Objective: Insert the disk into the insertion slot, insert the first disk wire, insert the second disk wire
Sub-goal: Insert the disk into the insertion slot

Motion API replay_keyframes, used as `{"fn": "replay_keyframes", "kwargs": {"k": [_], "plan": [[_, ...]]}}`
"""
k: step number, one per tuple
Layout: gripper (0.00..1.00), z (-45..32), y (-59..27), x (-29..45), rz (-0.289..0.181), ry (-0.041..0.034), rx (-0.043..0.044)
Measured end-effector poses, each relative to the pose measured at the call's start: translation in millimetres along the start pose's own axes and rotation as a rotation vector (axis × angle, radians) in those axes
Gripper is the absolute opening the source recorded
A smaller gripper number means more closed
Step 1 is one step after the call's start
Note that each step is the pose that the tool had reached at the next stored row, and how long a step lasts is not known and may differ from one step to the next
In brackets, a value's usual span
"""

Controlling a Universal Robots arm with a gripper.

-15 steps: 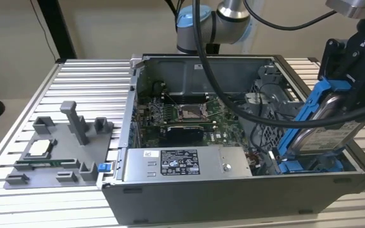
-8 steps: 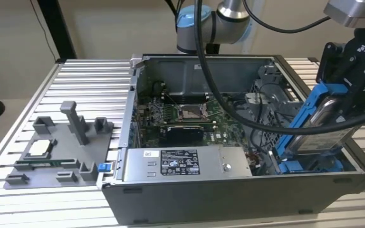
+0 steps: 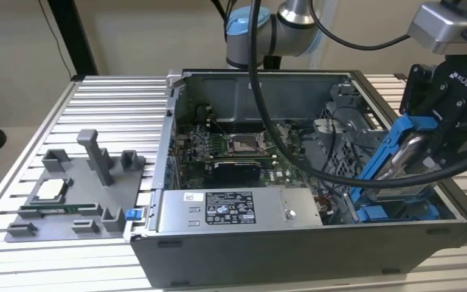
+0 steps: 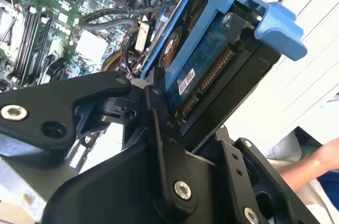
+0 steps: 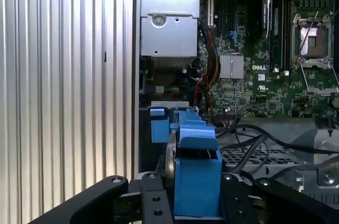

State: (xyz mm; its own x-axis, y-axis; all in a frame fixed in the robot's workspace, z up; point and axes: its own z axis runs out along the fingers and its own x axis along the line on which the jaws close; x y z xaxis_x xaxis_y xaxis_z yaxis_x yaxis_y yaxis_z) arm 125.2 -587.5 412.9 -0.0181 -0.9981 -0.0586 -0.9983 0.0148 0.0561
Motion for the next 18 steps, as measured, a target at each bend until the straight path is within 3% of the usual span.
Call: {"fn": "replay_keyframes", "kwargs": {"k": [4,12,18], "plan": [[0.00,6.2,-0.5,3.4,0.000,-0.0069,-0.0001],[0.00,20.3,-1.3,4.5,0.000,-0.0081,-0.0002],[0.00,20.6,-1.3,4.5,0.000,-0.0078,-0.0004]]}}
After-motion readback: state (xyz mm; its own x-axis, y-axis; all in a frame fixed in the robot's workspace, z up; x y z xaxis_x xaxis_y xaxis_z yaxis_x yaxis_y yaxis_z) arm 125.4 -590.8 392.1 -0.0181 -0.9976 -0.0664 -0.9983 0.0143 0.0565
